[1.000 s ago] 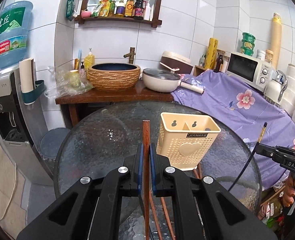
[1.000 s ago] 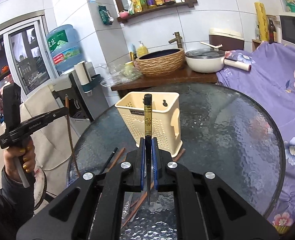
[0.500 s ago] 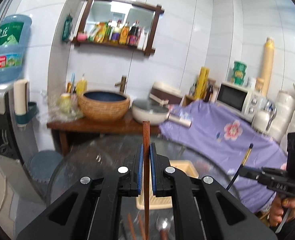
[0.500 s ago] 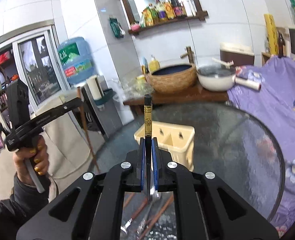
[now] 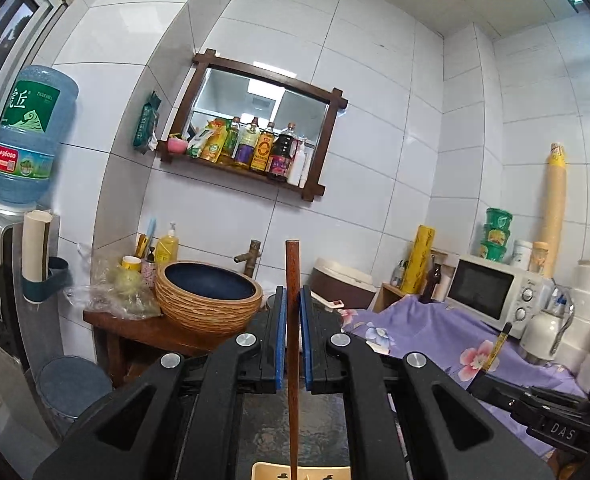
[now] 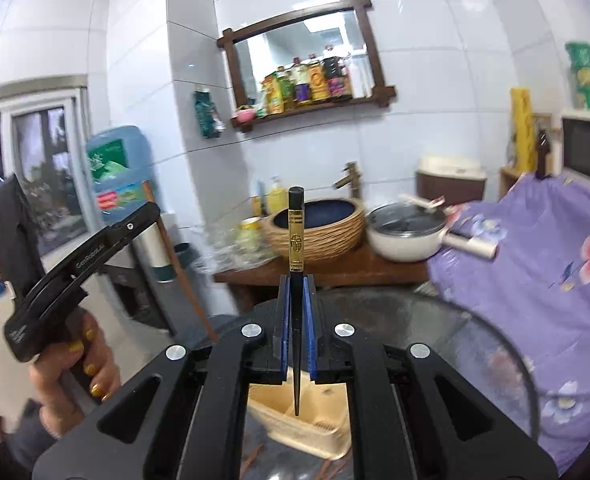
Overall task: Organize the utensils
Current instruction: 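Lift both chopsticks and carry them over the cream utensil holder, then open the right tool over the holder while the left tool releases its chopstick inside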
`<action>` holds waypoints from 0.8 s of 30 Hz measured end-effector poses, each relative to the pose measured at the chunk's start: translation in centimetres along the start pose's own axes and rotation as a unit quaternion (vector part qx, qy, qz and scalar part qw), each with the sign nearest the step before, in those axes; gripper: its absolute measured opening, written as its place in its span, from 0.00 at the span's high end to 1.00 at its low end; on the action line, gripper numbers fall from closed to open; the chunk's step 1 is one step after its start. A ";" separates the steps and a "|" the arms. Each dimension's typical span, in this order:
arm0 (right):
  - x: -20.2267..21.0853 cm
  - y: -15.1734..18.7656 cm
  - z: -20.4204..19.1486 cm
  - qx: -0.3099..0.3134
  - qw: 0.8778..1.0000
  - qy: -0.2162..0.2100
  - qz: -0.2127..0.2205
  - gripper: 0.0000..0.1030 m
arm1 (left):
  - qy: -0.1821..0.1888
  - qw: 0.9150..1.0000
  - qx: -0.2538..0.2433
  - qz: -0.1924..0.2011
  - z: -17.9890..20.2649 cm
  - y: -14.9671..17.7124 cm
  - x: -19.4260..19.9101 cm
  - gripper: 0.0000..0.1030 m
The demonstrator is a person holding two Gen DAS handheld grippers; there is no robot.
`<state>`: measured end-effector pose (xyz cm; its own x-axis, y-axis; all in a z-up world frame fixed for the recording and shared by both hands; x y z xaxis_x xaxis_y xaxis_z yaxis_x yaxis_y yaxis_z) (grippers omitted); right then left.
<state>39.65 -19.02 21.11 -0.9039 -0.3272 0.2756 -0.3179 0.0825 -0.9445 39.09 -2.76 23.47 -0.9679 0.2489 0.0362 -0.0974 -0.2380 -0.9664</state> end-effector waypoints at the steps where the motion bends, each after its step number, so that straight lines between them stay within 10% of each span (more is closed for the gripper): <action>1: -0.9 0.5 0.2 0.008 1.000 0.010 -0.001 0.93 | -0.003 1.000 -0.001 -0.008 0.0 1.0 -0.8 0.94; 14: -7.3 10.2 2.2 0.007 0.997 0.032 -0.070 0.93 | -0.027 0.995 0.011 -0.092 -2.9 11.7 -4.9 0.94; 24: -8.2 11.5 3.0 -0.006 0.996 0.034 -0.083 0.93 | -0.026 0.990 0.003 -0.136 -3.2 15.0 -6.1 0.94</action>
<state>44.26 -18.17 7.45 -0.8555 -0.2722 0.4404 -0.4684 0.0446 -0.8824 44.23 -4.88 7.91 -0.9163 0.2555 0.3084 -0.3574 -0.1740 -0.9176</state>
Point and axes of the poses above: each gripper's, at about its wrist camera, not at the fingertips, and x roughly against the way its jaws point, z to its right, y to its underside, the point moved 9 cm from there along -x, roughly the way its jaws point, and after that the axes turned 3 degrees about y, right-handed, at the moved point
